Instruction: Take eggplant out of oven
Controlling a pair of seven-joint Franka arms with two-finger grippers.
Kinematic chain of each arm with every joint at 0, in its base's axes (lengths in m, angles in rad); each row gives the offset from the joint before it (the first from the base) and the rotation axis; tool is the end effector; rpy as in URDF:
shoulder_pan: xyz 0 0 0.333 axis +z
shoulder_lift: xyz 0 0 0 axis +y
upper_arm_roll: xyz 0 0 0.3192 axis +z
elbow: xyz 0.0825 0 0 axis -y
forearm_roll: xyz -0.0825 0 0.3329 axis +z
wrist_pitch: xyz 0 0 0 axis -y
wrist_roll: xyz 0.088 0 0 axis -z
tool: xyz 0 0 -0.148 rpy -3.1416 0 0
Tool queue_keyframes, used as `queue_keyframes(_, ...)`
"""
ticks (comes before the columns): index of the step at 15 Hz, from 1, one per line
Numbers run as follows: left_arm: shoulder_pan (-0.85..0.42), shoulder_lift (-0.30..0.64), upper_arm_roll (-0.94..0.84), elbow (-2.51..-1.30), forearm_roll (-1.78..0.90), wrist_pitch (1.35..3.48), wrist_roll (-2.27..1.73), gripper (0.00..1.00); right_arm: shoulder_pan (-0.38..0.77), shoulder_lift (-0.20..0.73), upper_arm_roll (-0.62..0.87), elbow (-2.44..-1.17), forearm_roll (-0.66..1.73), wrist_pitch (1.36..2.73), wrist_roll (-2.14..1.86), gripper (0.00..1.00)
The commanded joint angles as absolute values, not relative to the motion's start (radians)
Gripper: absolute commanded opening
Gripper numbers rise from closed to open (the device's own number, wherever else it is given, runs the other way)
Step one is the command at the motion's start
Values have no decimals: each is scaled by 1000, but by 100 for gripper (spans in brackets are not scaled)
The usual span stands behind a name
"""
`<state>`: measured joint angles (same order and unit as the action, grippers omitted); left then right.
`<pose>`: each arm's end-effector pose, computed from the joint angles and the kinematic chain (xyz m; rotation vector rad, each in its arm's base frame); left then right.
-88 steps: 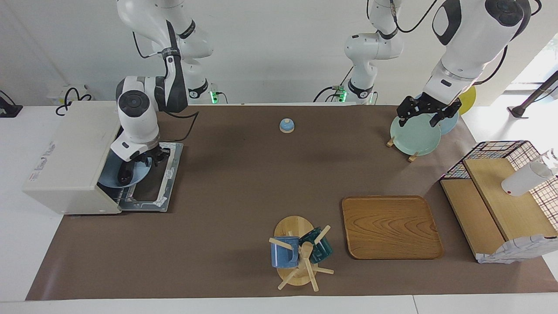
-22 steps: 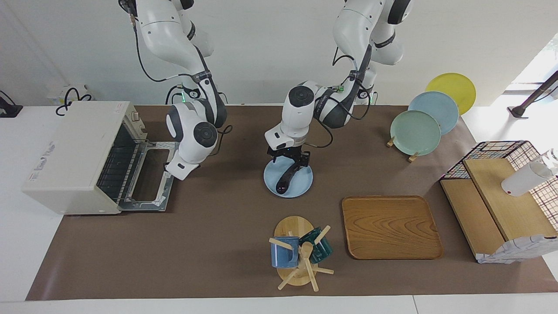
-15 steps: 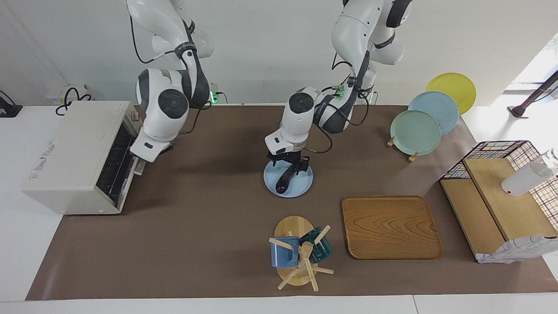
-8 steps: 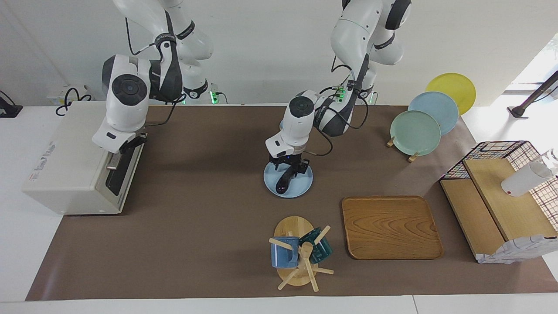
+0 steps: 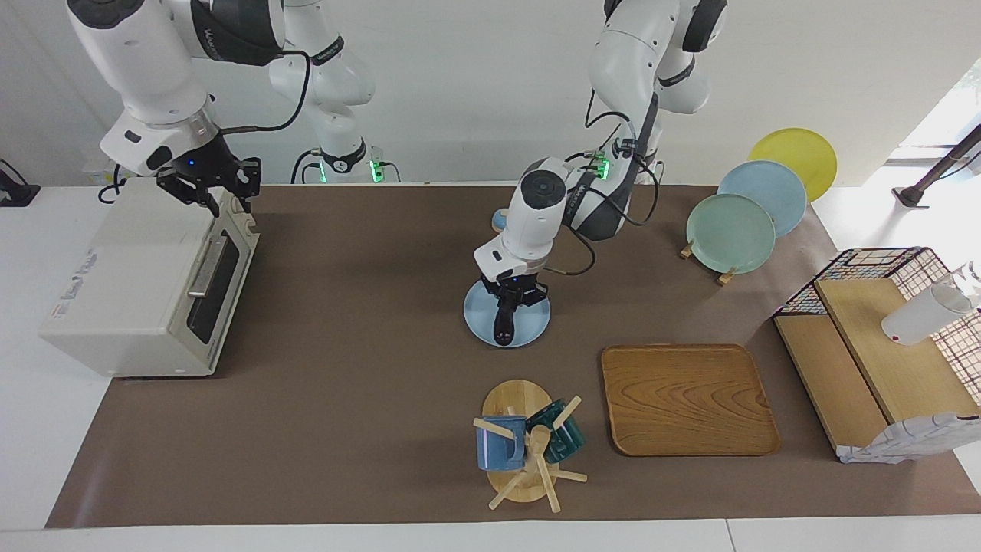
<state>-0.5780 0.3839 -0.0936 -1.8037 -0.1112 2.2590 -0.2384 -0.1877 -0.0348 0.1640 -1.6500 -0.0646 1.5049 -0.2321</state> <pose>0.4791 -0.3838 0.3329 2.9515 -0.5333 0.0160 0.4785 -0.0200 0.5659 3.0640 0.3187 -0.1832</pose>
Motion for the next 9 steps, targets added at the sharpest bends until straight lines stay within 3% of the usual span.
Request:
queue_keyframes(1,-500,278,-84,-1799,-190,2169,-224,0,-219,-21,155,-1655,-2,1506,-225,100)
queue_keyframes(4,-364,282,-81,-1659,-192,2022,-224,0,-183,-46,146,-1670,-11,1468,-235,100)
queue_keyframes(7,-231,322,-81,-1615,-181,2012,-215,0,52,-28,-93,-1623,-21,1456,-175,100)
queue_keyframes(9,-170,379,-80,-1608,-172,2045,-207,0,37,-32,-95,-1631,-21,1454,-175,100)
